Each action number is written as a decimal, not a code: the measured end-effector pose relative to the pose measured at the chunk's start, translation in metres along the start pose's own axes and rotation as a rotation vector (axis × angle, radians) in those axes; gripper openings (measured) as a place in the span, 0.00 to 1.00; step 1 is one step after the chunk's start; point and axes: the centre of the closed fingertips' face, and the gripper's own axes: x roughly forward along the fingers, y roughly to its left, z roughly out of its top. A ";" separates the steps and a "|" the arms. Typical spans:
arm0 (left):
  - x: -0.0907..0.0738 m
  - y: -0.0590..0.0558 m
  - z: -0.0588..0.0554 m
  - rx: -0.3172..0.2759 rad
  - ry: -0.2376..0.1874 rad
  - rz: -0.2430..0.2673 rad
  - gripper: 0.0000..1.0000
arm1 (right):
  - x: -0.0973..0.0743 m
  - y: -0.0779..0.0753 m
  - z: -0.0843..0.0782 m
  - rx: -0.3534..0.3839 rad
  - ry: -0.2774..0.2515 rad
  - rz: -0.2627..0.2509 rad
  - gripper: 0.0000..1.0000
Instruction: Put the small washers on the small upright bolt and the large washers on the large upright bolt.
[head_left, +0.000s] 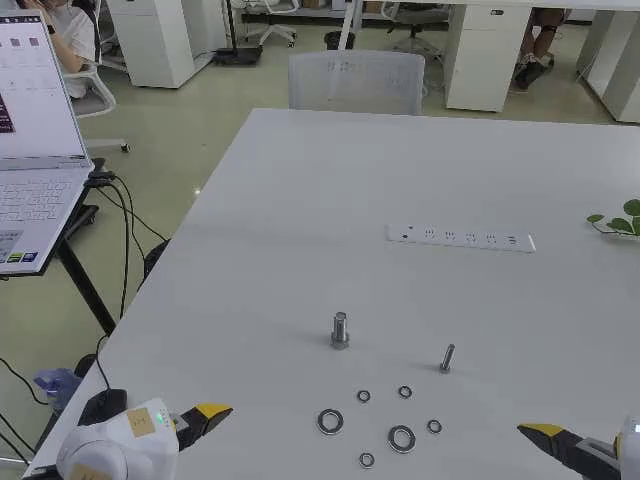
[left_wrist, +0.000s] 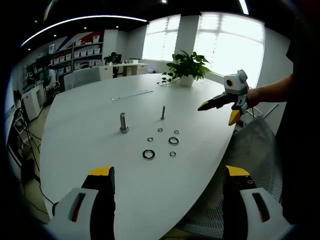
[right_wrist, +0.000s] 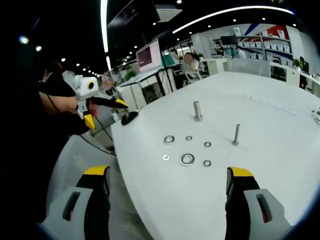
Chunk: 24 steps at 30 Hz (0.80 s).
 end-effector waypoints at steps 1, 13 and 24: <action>0.000 0.000 0.000 0.000 0.002 -0.001 0.89 | 0.001 -0.001 0.001 0.000 -0.001 0.000 0.99; 0.000 0.004 0.002 -0.004 -0.005 0.006 0.87 | 0.012 -0.005 0.001 -0.015 0.030 0.007 0.99; 0.000 0.004 0.000 0.014 0.006 0.002 0.90 | 0.019 -0.008 0.006 -0.041 0.063 0.017 0.98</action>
